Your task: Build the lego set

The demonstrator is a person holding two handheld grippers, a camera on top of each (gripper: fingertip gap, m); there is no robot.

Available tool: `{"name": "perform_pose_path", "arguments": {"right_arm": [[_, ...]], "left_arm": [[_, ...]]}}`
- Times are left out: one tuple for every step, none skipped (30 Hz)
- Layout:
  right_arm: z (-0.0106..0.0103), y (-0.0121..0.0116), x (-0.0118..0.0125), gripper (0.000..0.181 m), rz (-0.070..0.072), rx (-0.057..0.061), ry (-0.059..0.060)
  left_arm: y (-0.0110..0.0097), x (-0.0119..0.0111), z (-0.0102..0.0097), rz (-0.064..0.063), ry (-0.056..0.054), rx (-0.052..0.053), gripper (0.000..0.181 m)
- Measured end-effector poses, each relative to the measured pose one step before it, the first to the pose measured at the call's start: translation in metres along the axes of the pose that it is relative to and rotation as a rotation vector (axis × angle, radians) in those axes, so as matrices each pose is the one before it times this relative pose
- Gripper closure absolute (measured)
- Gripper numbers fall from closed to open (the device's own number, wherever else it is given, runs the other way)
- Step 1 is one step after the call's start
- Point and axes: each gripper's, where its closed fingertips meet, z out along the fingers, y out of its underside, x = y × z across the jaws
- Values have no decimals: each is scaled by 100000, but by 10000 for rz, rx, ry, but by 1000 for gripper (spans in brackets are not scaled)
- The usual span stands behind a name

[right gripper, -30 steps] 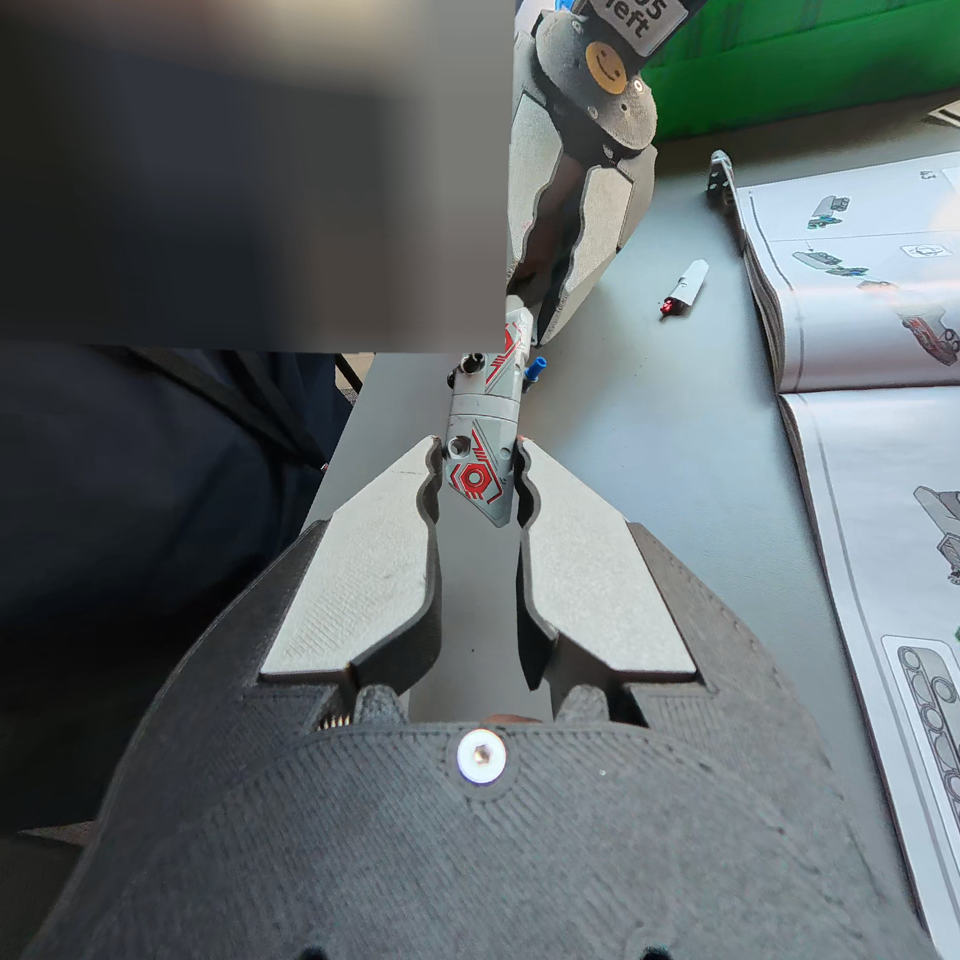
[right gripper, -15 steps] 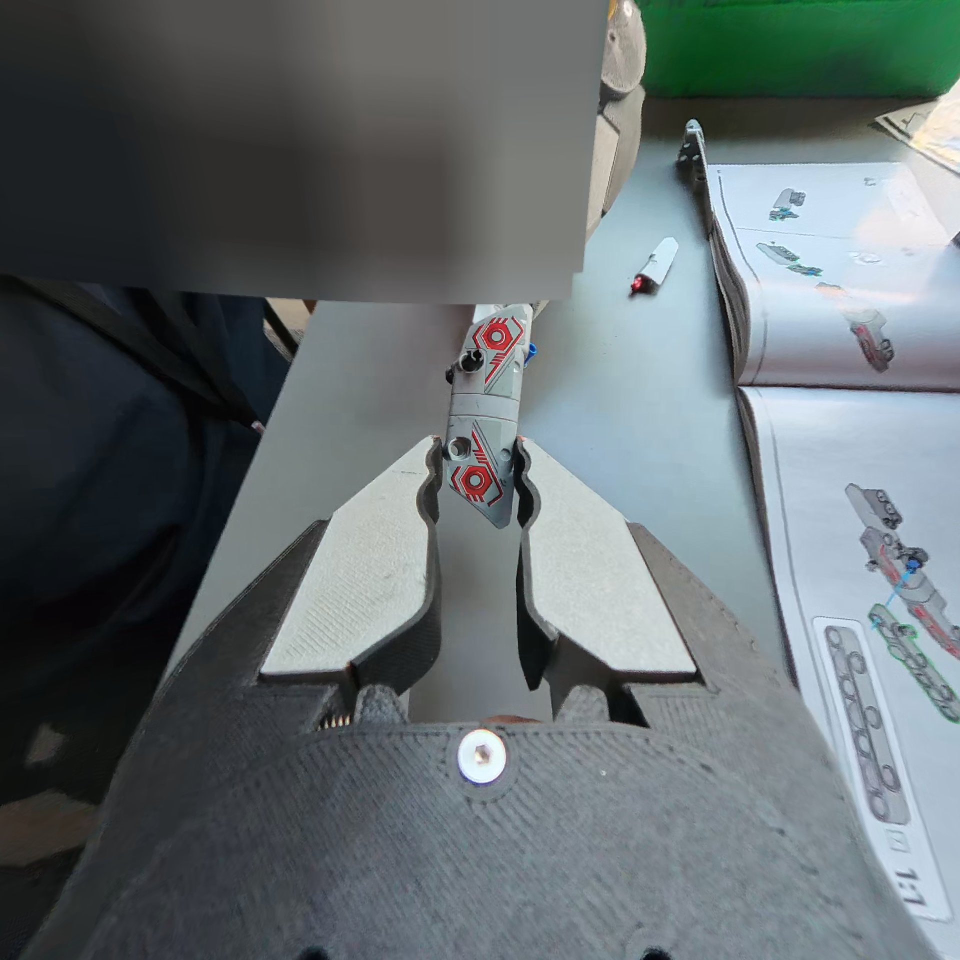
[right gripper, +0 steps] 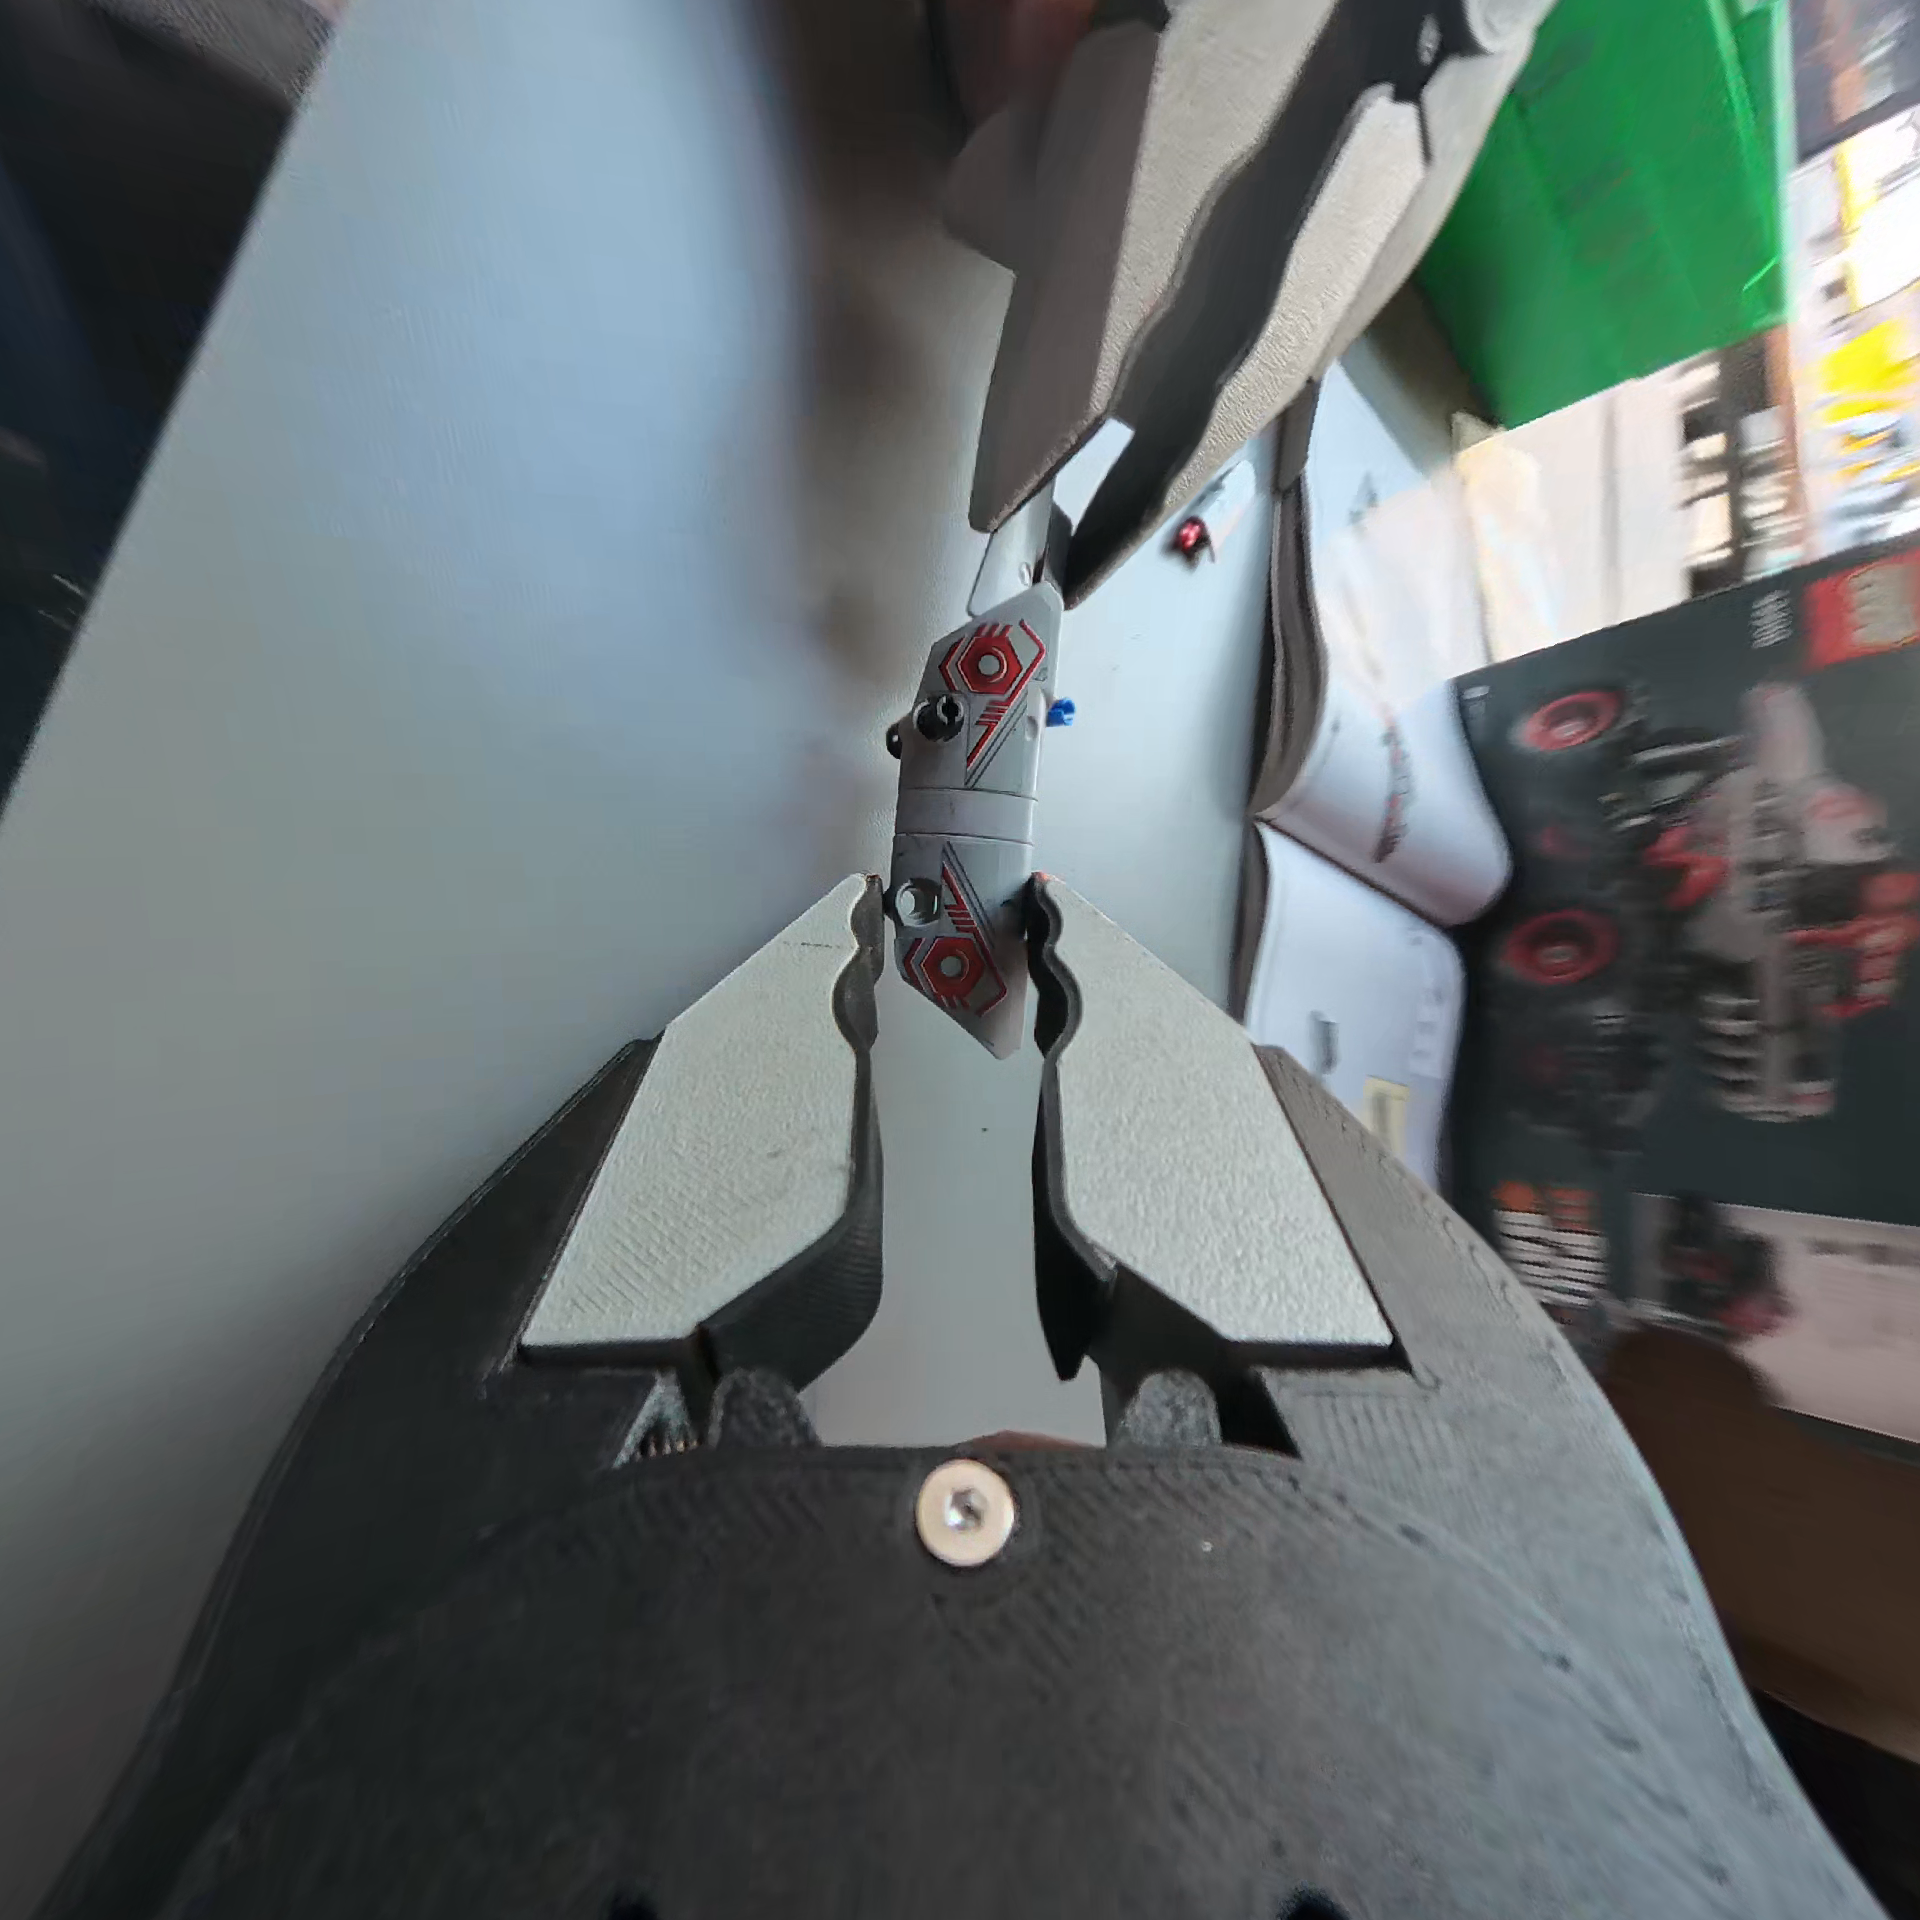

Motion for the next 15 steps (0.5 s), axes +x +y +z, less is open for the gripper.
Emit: {"name": "perform_pose_path", "arguments": {"right_arm": [[-10,44,15,157,-335,-192,266],[10,70,-46,157,-266,-173,190],[52,115,-88,157,-171,-151,106],[60,153,-84,157,-117,-154,77],[28,97,1,157,-112,-111,111],[2,44,56,157,-77,-57,113],[6,63,44,157,-3,-41,68],[-10,-9,-30,157,39,6,-3],[-47,-38,-70,157,62,35,-52],[11,15,-15,157,114,11,-40],[21,26,24,157,120,-12,-28],[9,11,-2,157,80,3,-35],[4,12,-12,157,61,24,-33],[2,10,-3,157,64,19,-33],[8,12,-4,157,53,-2,-30]], "left_arm": [[107,-54,90,367,-183,-112,163],[141,22,113,329,-149,-135,163],[157,10,133,275,-148,-138,163],[105,19,125,240,-129,-102,163],[45,-31,93,225,-151,-72,163],[22,-96,52,193,-177,-34,163],[-21,-91,12,127,-143,4,163],[5,54,23,107,-47,-11,163],[30,-15,49,122,-84,-37,163],[49,-180,57,187,-227,-59,163],[81,-133,79,272,-244,-89,163],[106,-9,78,324,-203,-102,163],[126,-38,76,368,-242,-104,163],[133,-27,97,347,-221,-119,163],[182,0,113,294,-182,-146,163]]}}
